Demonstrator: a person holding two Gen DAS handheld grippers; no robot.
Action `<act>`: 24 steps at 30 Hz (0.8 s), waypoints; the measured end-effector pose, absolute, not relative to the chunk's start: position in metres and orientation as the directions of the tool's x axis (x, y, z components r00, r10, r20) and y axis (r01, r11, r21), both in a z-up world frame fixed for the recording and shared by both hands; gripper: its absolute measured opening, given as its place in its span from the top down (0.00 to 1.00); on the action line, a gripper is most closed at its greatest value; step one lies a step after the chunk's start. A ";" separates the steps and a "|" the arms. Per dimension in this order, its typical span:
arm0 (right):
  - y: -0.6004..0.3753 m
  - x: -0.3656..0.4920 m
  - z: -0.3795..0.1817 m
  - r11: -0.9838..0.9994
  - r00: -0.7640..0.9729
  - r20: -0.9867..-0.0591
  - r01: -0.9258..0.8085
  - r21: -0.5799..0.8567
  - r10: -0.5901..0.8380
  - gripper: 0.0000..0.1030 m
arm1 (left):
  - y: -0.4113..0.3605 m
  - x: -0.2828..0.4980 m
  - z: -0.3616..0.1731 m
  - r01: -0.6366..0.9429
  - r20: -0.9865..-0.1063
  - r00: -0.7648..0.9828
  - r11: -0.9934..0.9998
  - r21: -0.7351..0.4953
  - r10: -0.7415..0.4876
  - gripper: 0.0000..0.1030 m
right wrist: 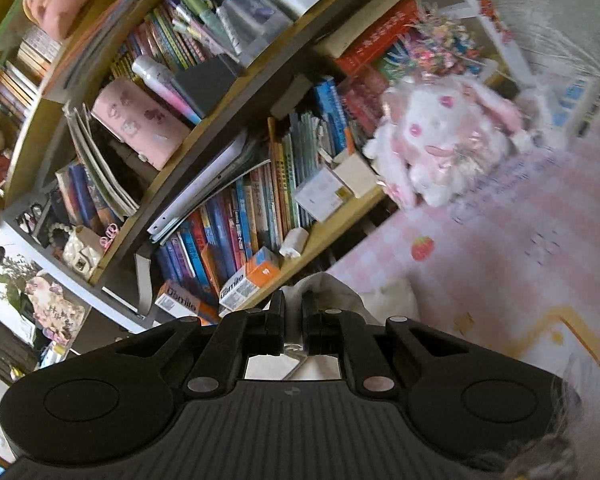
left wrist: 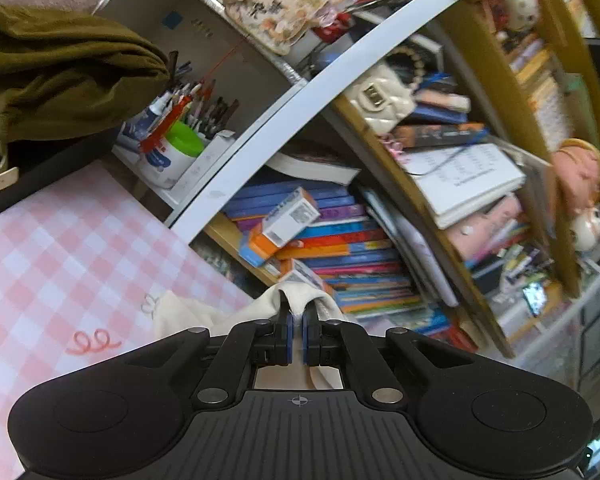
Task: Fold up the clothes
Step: 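Lift the hem with both grippers and fold it over toward the collar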
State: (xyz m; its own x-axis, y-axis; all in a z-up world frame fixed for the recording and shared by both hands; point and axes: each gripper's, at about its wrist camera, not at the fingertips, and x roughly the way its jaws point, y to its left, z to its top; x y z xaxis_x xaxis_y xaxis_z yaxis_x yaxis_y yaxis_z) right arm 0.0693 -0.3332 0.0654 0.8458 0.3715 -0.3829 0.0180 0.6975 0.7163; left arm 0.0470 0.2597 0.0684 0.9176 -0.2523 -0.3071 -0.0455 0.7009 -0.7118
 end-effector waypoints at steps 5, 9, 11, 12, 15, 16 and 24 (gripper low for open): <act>-0.327 0.128 0.050 0.711 0.823 -0.422 0.032 0.703 0.380 0.93 | 0.258 0.090 0.056 -0.110 -0.365 0.905 0.712 -0.694 -0.216 0.97; -0.322 0.168 0.031 0.714 0.801 -0.456 0.052 0.698 0.388 0.93 | 0.256 0.121 0.041 -0.165 -0.417 0.890 0.719 -0.676 -0.188 0.97; -0.319 0.187 0.020 0.719 0.788 -0.475 0.061 0.692 0.391 0.93 | 0.255 0.135 0.032 -0.193 -0.447 0.877 0.722 -0.664 -0.177 0.97; -0.319 0.196 0.015 0.723 0.782 -0.485 0.065 0.688 0.392 0.93 | 0.254 0.142 0.026 -0.211 -0.469 0.867 0.727 -0.653 -0.169 0.97; -0.314 0.222 -0.003 0.747 0.753 -0.533 0.084 0.660 0.386 0.93 | 0.254 0.159 0.008 -0.262 -0.531 0.835 0.744 -0.614 -0.144 0.97; -0.312 0.229 -0.011 0.756 0.743 -0.551 0.093 0.648 0.380 0.93 | 0.254 0.164 0.001 -0.281 -0.553 0.822 0.749 -0.600 -0.134 0.97; -0.302 0.268 -0.063 0.813 0.681 -0.660 0.161 0.560 0.319 0.92 | 0.250 0.186 -0.036 -0.378 -0.653 0.754 0.763 -0.525 -0.076 0.92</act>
State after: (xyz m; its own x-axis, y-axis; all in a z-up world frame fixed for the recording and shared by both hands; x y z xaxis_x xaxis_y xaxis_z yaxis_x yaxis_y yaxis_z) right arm 0.2679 -0.3017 -0.0635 0.6806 0.3192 -0.6595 0.1613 0.8127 0.5598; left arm 0.1864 0.2495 -0.0362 0.7535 -0.0761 -0.6530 -0.3775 0.7631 -0.5246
